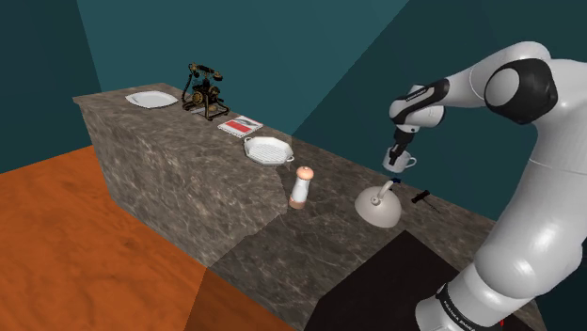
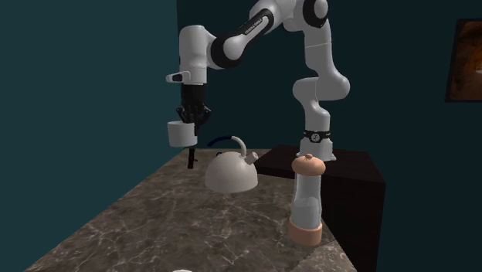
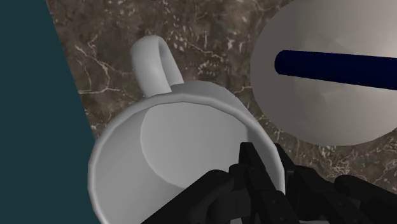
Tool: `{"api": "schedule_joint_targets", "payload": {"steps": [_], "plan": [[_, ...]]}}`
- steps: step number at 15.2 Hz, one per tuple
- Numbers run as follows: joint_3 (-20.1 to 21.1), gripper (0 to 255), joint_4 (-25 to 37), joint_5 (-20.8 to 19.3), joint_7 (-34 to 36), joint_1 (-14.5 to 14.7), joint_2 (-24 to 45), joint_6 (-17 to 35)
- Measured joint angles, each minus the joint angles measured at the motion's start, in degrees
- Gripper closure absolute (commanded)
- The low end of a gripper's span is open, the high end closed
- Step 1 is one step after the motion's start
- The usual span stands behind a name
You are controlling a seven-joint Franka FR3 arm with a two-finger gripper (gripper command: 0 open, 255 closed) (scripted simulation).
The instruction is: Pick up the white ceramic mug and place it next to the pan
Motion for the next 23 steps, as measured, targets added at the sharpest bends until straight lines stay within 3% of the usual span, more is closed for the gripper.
{"api": "schedule_joint_targets", "payload": {"steps": [12,23], "plan": [[4.96,255,2.15,-1.17,15.68,10.07,0.74,-2.06],[9.56,255,12.59,-0.40,28.03,17.76,7.32,-6.60]]}}
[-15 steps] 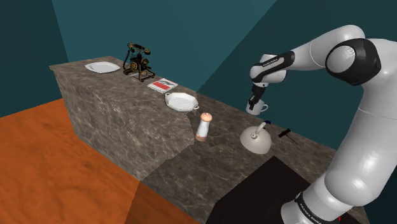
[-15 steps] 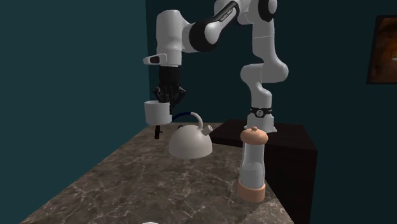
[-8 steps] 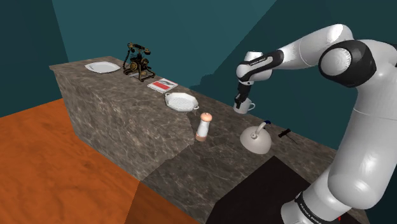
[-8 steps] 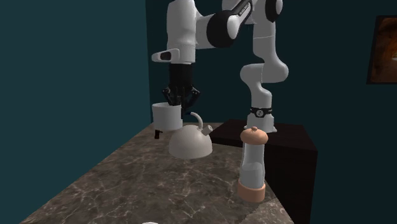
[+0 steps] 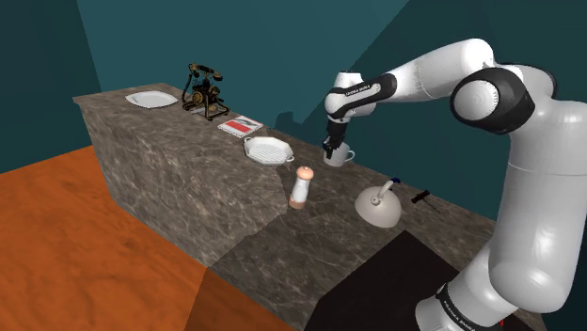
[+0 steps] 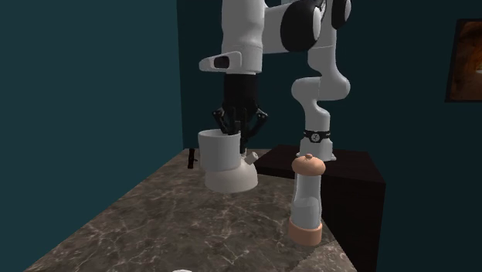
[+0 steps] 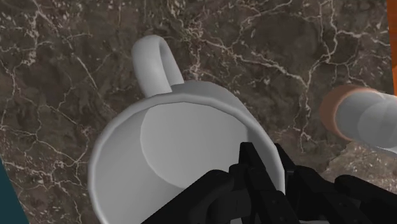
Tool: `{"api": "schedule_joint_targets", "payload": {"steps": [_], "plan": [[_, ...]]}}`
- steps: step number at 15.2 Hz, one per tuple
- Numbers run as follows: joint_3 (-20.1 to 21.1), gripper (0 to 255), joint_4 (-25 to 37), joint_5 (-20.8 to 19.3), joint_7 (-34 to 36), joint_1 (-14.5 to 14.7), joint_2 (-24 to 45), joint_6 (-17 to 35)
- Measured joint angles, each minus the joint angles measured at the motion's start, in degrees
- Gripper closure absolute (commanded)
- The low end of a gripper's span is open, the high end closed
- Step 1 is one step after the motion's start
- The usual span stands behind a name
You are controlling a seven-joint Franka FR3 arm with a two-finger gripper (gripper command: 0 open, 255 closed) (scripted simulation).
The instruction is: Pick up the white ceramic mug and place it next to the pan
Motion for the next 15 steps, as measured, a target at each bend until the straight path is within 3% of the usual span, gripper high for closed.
{"api": "schedule_joint_targets", "payload": {"steps": [9,15], "plan": [[3.08,255,16.25,0.96,8.60,4.96,9.69,-6.98],[4.80,255,33.67,1.63,13.85,7.40,19.88,-14.37]]}}
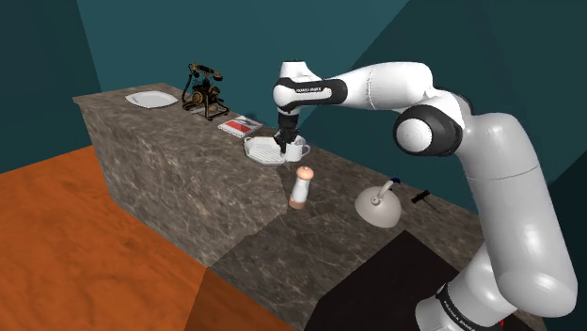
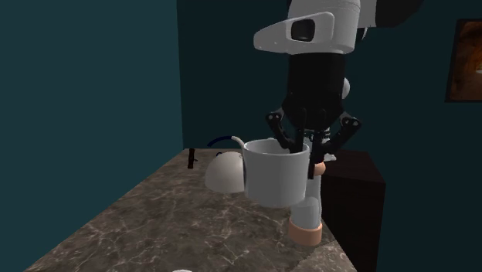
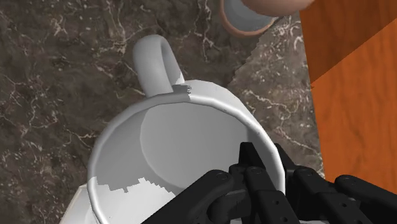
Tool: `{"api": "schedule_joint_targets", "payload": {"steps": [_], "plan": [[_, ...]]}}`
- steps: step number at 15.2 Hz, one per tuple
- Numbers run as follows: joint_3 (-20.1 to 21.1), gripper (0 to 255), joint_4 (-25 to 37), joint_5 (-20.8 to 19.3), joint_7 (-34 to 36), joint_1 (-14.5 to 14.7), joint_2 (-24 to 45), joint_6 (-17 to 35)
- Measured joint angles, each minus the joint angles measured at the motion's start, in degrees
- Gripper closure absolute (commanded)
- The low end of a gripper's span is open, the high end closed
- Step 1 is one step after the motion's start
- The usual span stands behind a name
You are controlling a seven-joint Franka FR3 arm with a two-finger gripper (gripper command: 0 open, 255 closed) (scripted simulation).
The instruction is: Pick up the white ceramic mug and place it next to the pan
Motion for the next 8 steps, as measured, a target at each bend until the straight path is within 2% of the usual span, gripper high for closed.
{"api": "schedule_joint_targets", "payload": {"steps": [2,8], "plan": [[0.32,255,4.35,0.12,1.05,0.41,2.61,-1.81],[0.57,255,4.31,0.35,1.42,0.52,5.10,0.68]]}}
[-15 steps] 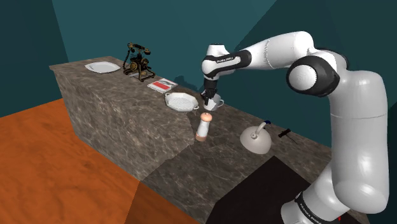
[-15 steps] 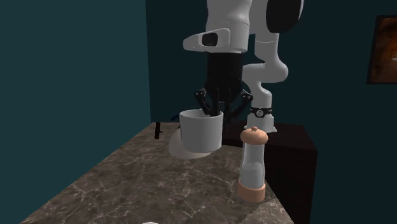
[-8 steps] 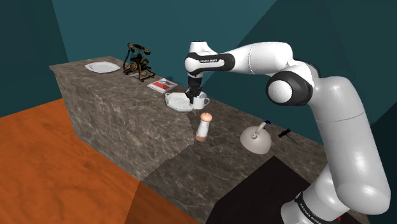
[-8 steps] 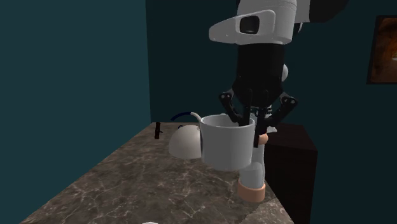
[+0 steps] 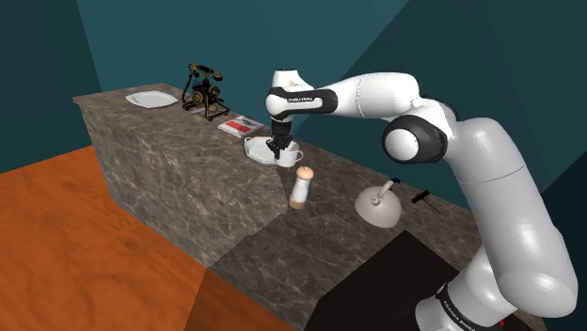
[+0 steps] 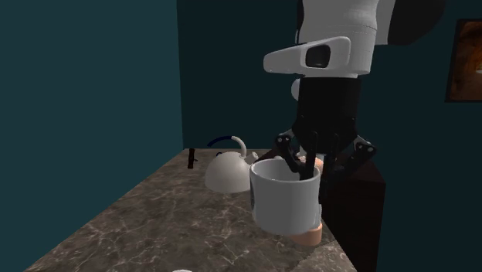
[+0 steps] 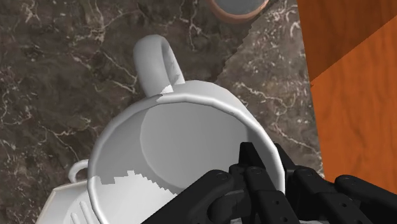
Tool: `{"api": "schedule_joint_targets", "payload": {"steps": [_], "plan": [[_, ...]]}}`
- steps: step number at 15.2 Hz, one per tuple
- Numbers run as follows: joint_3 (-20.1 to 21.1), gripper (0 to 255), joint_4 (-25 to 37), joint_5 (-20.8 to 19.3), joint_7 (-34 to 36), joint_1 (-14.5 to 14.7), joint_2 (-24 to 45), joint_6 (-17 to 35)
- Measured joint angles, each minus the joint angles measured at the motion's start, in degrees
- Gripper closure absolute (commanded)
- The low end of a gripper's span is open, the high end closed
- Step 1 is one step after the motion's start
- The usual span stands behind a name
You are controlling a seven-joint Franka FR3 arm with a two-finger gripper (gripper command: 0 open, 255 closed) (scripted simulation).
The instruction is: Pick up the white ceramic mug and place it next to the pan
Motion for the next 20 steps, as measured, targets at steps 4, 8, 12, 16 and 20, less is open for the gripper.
{"api": "schedule_joint_targets", "payload": {"steps": [4,8,12,16,20], "plan": [[0.14,255,-0.81,0.12,0.25,0.18,1.22,2.01],[0.24,255,-2.02,0.26,0.04,0.01,2.38,4.37],[0.40,255,-2.16,0.42,0.16,0.02,4.10,6.23],[0.57,255,-1.76,0.59,0.14,-0.16,6.15,7.87],[0.73,255,-1.26,0.74,0.14,-0.32,8.16,9.38]]}}
